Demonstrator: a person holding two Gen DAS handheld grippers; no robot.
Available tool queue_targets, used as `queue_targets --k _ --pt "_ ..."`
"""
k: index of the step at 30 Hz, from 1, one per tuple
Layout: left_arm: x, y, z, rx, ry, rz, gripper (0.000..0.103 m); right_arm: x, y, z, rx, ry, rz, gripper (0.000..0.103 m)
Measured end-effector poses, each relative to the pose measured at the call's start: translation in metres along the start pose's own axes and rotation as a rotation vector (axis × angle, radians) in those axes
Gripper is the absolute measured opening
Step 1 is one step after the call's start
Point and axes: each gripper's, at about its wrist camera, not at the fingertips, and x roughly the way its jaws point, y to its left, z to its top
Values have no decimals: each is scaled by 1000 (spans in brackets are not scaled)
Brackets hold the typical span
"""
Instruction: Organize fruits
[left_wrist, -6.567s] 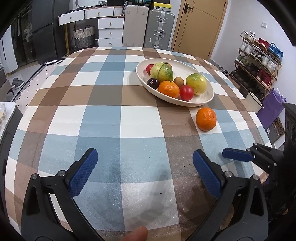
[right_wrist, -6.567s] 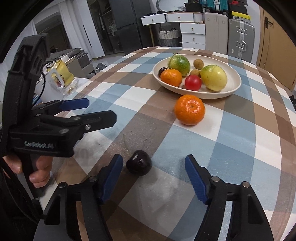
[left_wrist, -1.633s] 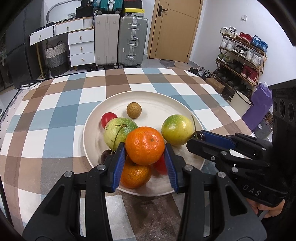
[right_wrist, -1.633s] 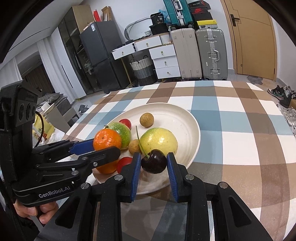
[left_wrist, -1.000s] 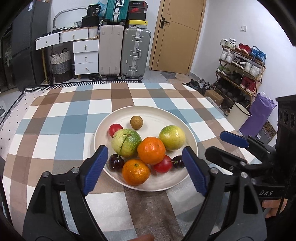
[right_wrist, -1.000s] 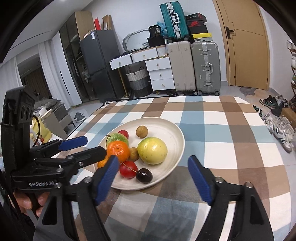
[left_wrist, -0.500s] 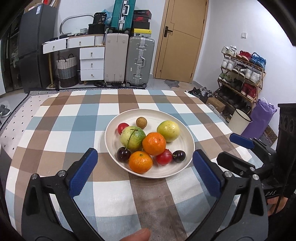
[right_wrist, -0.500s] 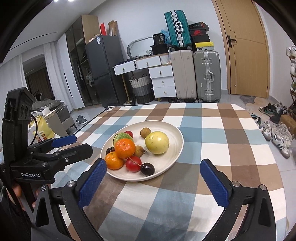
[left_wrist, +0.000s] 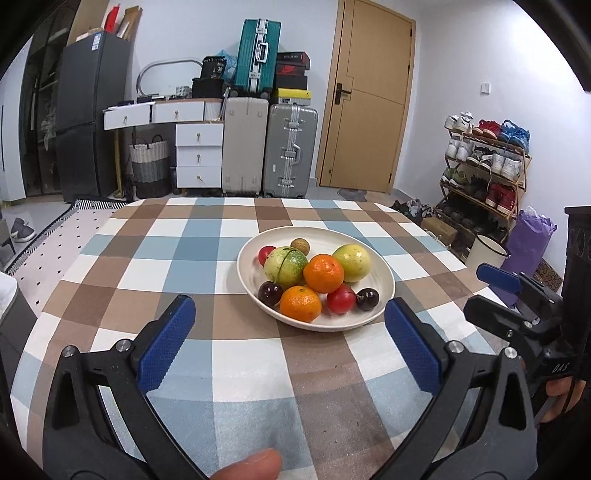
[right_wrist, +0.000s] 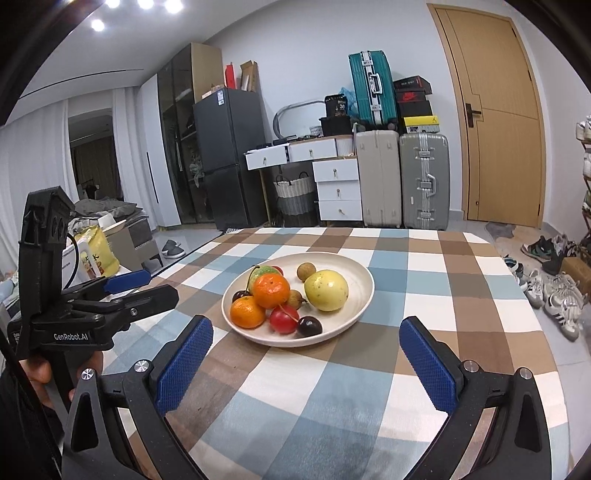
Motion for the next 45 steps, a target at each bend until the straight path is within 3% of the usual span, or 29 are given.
queue_targets --k 11,45 --pt "-8 1 -15 19 -41 19 102 -11 8 -3 -35 -47 -2 103" --pt "-9 2 -14 1 -19 18 102 -10 12 -4 -50 -38 -9 103"
